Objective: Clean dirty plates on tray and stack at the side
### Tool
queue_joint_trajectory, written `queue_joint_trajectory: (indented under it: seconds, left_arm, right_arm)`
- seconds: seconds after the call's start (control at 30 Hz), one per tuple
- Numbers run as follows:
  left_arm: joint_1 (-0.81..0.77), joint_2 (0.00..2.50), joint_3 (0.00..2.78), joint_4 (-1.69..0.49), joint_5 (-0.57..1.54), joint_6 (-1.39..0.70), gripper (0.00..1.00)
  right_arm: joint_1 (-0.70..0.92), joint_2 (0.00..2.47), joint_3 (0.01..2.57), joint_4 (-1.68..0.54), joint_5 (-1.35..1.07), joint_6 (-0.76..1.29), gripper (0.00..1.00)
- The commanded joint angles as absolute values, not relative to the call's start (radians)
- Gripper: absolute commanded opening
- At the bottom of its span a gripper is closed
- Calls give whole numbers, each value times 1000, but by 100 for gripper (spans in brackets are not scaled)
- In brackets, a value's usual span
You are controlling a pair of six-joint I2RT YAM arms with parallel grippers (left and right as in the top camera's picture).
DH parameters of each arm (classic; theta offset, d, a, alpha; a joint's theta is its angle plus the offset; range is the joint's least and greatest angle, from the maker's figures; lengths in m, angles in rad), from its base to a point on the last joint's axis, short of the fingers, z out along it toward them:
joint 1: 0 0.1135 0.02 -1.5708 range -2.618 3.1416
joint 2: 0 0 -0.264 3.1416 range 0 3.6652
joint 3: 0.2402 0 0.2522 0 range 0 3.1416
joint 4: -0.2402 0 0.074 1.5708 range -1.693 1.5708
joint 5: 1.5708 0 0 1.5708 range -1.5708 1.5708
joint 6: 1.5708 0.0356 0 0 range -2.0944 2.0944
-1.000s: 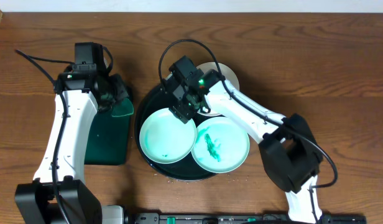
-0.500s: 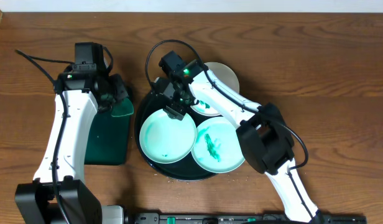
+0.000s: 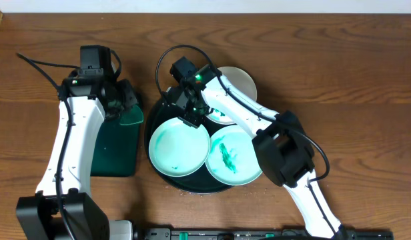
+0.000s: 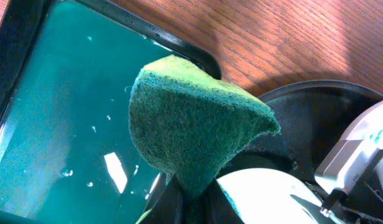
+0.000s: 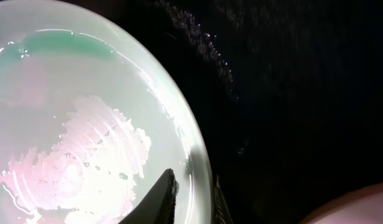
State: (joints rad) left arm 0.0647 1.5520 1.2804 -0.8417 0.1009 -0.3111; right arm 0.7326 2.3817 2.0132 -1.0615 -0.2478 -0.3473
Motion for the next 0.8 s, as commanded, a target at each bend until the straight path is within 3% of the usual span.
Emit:
queue_joint_trajectory:
  seconds: [0.0, 0.27, 0.33, 0.43, 0.63, 0.77]
  left_arm:
    - [67, 1555, 1274, -844, 93, -316, 7]
    - [67, 1555, 1274, -844, 93, -316, 7]
    - [67, 1555, 1274, -844, 93, -316, 7]
    - [67, 1555, 1274, -844, 93, -316, 7]
    - [67, 1555, 1274, -844, 93, -316, 7]
    - [67, 1555, 1274, -844, 93, -317, 7]
  right_arm:
    - [742, 2409, 2028, -1067, -260, -330, 18]
    - [741, 2421, 2025, -1067, -253, -316, 8]
    - [742, 2421, 2025, -1067, -234, -302, 1]
    - [747, 2420, 2026, -1068, -232, -299, 1]
    - [744, 2348, 2048, -1064, -181, -43, 1]
    - [743, 2315, 2047, -1044, -11, 203, 1]
